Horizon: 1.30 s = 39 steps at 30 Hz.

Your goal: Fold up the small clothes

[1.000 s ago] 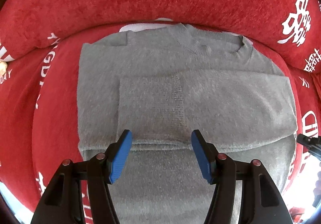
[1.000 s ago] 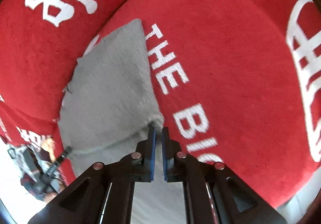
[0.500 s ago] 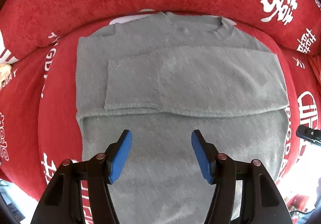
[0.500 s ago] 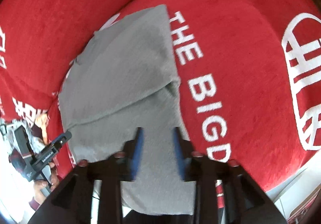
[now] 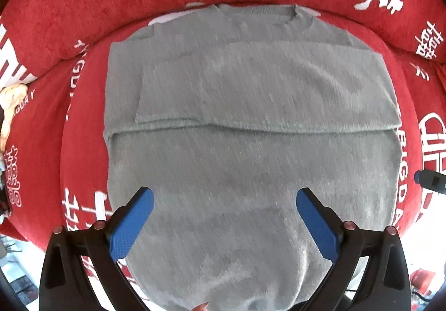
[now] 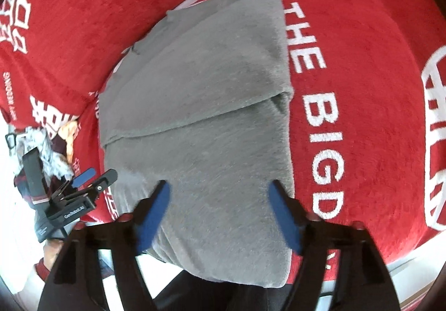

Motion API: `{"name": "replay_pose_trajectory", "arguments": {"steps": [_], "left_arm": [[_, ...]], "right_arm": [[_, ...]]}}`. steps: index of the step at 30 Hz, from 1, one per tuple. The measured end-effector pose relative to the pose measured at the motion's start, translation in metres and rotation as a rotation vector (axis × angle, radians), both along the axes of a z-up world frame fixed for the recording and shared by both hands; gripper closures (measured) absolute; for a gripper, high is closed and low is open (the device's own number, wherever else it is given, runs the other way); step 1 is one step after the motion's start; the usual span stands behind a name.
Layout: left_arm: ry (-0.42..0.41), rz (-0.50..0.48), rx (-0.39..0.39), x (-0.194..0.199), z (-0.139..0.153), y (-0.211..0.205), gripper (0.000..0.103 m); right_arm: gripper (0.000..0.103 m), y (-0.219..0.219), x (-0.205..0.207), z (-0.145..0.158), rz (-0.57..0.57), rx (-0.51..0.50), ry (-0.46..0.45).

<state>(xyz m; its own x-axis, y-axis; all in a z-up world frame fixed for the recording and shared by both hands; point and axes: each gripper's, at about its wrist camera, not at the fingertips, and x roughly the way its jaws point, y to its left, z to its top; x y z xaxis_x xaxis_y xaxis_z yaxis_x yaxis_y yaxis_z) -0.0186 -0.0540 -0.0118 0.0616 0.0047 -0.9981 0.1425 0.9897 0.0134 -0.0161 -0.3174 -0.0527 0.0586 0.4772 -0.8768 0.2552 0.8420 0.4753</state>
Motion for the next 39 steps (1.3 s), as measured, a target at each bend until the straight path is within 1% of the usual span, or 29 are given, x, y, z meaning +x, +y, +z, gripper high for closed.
{"name": "replay_pose_trajectory", "arguments": {"steps": [2, 3, 5, 8, 9, 10, 11, 14, 15, 19, 22, 24, 28, 32, 36, 39], "left_arm": [[0.009, 0.008, 0.004, -0.006, -0.001, -0.002, 0.001], [0.012, 0.013, 0.003, -0.009, -0.001, -0.003, 0.001], [0.021, 0.027, -0.003, -0.016, -0.001, -0.004, 0.001], [0.043, 0.043, -0.012, -0.026, -0.004, -0.004, 0.001], [0.052, 0.049, -0.015, -0.03, -0.005, -0.002, 0.001], [0.057, 0.053, -0.018, -0.033, -0.005, 0.0, 0.001], [0.059, 0.059, -0.019, -0.036, -0.005, 0.002, 0.001], [0.07, 0.087, -0.022, -0.047, -0.006, 0.014, 0.001], [0.076, 0.103, -0.033, -0.051, -0.006, 0.021, 0.001], [0.074, 0.131, -0.046, -0.065, -0.009, 0.044, 0.001], [0.1, 0.126, -0.088, -0.079, -0.014, 0.061, 0.001], [0.094, 0.142, -0.125, -0.093, -0.012, 0.078, 0.001], [0.098, 0.179, -0.174, -0.122, -0.015, 0.11, 0.001], [0.115, 0.187, -0.209, -0.151, -0.022, 0.131, 0.001], [0.156, 0.19, -0.234, -0.182, -0.042, 0.145, 0.001], [0.186, 0.198, -0.266, -0.201, -0.06, 0.149, 0.001]], "right_arm": [[0.02, 0.002, -0.001, 0.002, 0.027, -0.006, -0.011], [0.015, 0.003, -0.001, 0.003, 0.043, -0.012, -0.015], [0.014, 0.005, -0.004, 0.004, 0.076, -0.017, -0.02], [0.014, 0.007, -0.009, 0.004, 0.099, -0.008, -0.025], [0.013, 0.008, -0.011, 0.004, 0.1, -0.002, -0.029], [0.011, 0.009, -0.014, 0.004, 0.101, 0.001, -0.033], [0.0, 0.01, -0.016, 0.004, 0.103, 0.004, -0.034], [0.0, 0.017, -0.025, 0.004, 0.108, 0.022, -0.052], [0.0, 0.02, -0.028, 0.004, 0.114, 0.022, -0.053], [0.0, 0.03, -0.035, 0.003, 0.123, 0.02, -0.038], [0.0, 0.036, -0.042, -0.001, 0.106, 0.015, -0.007], [0.0, 0.039, -0.05, -0.003, 0.093, 0.012, 0.004], [0.0, 0.05, -0.068, -0.012, 0.094, -0.015, 0.036], [0.0, 0.054, -0.096, -0.025, 0.081, -0.006, 0.078], [0.0, 0.053, -0.133, -0.044, 0.074, -0.011, 0.13], [0.0, 0.052, -0.16, -0.062, 0.067, 0.011, 0.17]]}}
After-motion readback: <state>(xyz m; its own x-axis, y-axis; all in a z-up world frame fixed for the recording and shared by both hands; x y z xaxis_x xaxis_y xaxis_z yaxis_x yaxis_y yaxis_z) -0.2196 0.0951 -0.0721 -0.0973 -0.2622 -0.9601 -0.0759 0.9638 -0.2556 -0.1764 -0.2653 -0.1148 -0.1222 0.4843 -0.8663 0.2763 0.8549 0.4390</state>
